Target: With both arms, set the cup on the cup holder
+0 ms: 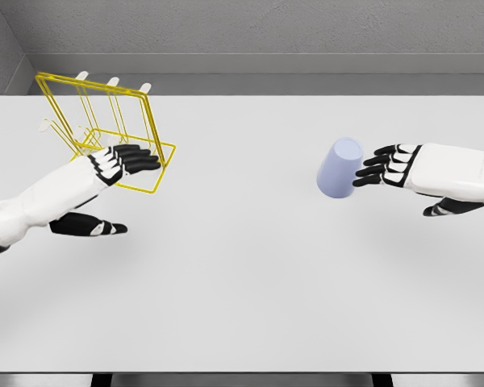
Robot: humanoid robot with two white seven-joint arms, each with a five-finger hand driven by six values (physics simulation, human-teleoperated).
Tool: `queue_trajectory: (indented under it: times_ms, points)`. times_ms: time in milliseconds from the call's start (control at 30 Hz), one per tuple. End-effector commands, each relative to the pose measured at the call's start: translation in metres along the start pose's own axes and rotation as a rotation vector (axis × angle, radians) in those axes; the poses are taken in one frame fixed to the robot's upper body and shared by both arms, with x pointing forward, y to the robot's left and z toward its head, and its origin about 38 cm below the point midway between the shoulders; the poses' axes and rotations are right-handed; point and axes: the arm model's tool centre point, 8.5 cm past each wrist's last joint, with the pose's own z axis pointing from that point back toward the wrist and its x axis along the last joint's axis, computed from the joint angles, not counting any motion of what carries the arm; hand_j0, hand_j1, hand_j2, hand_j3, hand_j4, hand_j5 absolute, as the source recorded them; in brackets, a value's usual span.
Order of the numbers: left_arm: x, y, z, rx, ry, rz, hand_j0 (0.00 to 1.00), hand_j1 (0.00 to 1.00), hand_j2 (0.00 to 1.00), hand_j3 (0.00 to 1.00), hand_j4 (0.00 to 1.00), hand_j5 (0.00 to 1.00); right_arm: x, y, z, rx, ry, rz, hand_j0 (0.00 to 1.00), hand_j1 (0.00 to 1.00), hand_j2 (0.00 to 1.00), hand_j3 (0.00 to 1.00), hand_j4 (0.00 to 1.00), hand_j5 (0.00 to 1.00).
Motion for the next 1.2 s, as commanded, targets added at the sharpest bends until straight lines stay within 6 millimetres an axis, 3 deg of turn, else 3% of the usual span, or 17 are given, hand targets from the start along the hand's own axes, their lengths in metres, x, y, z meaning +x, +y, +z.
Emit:
queue_trajectory:
  times_ms: [0, 100, 167, 233, 267, 467, 700, 800, 900, 967, 1067, 1167]
  points:
    - [-0.003, 0.009, 0.003, 0.010, 0.012, -0.015, 1.00, 1.00, 1.00, 1.00, 1.00, 1.00, -0.001, -0.001, 0.001, -0.005, 0.003, -0.004, 1.00, 1.00, 1.00, 1.00, 1.00, 1.00]
    - [-0.006, 0.016, 0.008, 0.013, 0.029, -0.032, 1.00, 1.00, 1.00, 1.00, 1.00, 1.00, -0.002, 0.000, 0.001, 0.016, 0.010, 0.032, 1.00, 1.00, 1.00, 1.00, 1.00, 1.00]
    - [-0.006, 0.018, 0.008, 0.018, 0.028, -0.034, 1.00, 1.00, 1.00, 1.00, 1.00, 1.00, -0.005, -0.007, -0.015, 0.041, 0.005, 0.158, 1.00, 1.00, 1.00, 1.00, 1.00, 1.00]
    - [-0.007, 0.022, 0.009, 0.029, 0.032, -0.044, 1.00, 1.00, 1.00, 1.00, 1.00, 1.00, -0.021, -0.024, -0.017, 0.012, 0.040, 0.182, 1.00, 1.00, 1.00, 1.00, 1.00, 1.00]
    - [-0.007, 0.026, 0.010, 0.042, 0.035, -0.052, 1.00, 1.00, 1.00, 1.00, 1.00, 1.00, -0.030, -0.026, -0.029, 0.020, 0.046, 0.178, 1.00, 1.00, 1.00, 1.00, 1.00, 1.00]
    - [-0.007, 0.025, 0.009, 0.052, 0.033, -0.047, 1.00, 1.00, 1.00, 1.00, 1.00, 1.00, -0.066, -0.024, -0.057, 0.129, 0.103, 0.144, 1.00, 1.00, 1.00, 1.00, 1.00, 1.00]
    - [-0.005, 0.026, 0.005, 0.081, 0.024, -0.042, 1.00, 1.00, 1.00, 1.00, 1.00, 1.00, -0.063, -0.052, -0.086, 0.139, 0.074, 0.218, 1.00, 1.00, 1.00, 1.00, 1.00, 1.00]
    - [-0.005, 0.025, 0.006, 0.082, 0.025, -0.040, 1.00, 1.00, 1.00, 1.00, 1.00, 1.00, -0.063, -0.042, -0.107, 0.178, 0.053, 0.217, 1.00, 1.00, 1.00, 1.00, 1.00, 1.00]
    - [-0.003, 0.025, 0.005, 0.080, 0.018, -0.040, 1.00, 1.00, 1.00, 1.00, 1.00, 1.00, -0.060, -0.040, -0.112, 0.181, 0.040, 0.216, 1.00, 1.00, 1.00, 1.00, 1.00, 1.00]
    - [-0.003, 0.008, 0.014, 0.091, 0.037, 0.064, 1.00, 1.00, 1.00, 1.00, 1.00, 1.00, -0.064, -0.032, -0.112, 0.200, 0.047, 0.197, 1.00, 1.00, 1.00, 1.00, 1.00, 1.00]
    - [-0.003, 0.004, 0.019, 0.155, 0.041, 0.199, 1.00, 1.00, 1.00, 1.00, 1.00, 1.00, -0.083, -0.027, -0.109, 0.188, 0.092, 0.127, 1.00, 1.00, 1.00, 1.00, 1.00, 1.00]
    - [-0.003, -0.002, 0.024, 0.193, 0.051, 0.294, 1.00, 1.00, 1.00, 1.00, 1.00, 1.00, -0.085, -0.023, -0.108, 0.192, 0.096, 0.117, 1.00, 1.00, 1.00, 1.00, 1.00, 1.00]
